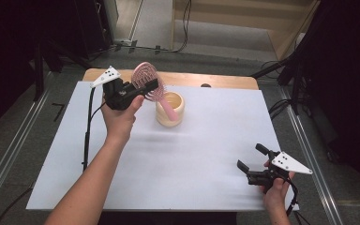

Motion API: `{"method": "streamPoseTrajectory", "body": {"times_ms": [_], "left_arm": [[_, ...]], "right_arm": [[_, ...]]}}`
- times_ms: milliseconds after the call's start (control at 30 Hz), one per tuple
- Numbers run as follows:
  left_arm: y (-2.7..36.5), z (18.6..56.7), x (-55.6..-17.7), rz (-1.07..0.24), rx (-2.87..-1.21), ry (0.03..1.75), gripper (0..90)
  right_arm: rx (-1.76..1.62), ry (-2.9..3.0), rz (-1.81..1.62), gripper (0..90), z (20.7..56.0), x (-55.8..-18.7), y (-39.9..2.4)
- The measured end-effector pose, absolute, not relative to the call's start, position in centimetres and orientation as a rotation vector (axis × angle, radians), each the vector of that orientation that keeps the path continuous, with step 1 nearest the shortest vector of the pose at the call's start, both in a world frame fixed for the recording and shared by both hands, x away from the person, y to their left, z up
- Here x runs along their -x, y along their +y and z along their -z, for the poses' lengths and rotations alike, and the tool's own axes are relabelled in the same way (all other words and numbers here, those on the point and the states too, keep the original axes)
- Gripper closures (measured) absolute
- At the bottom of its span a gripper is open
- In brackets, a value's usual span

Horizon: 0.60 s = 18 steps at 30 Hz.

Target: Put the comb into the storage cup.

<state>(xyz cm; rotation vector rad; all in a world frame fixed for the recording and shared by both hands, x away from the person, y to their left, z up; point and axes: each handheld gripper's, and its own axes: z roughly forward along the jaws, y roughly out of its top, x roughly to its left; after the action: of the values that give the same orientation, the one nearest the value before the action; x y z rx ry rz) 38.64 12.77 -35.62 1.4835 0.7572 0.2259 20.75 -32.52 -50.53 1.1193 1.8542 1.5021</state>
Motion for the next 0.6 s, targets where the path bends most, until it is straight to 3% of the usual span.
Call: {"method": "streamPoseTrajectory", "body": {"times_ms": [600], "left_arm": [[12.6,34.9,-40.5,-0.242,-1.427,0.805,65.0]], "right_arm": [[-1.107,1.852,-1.516,0.0,50.3,-20.7,-32.5]]}}
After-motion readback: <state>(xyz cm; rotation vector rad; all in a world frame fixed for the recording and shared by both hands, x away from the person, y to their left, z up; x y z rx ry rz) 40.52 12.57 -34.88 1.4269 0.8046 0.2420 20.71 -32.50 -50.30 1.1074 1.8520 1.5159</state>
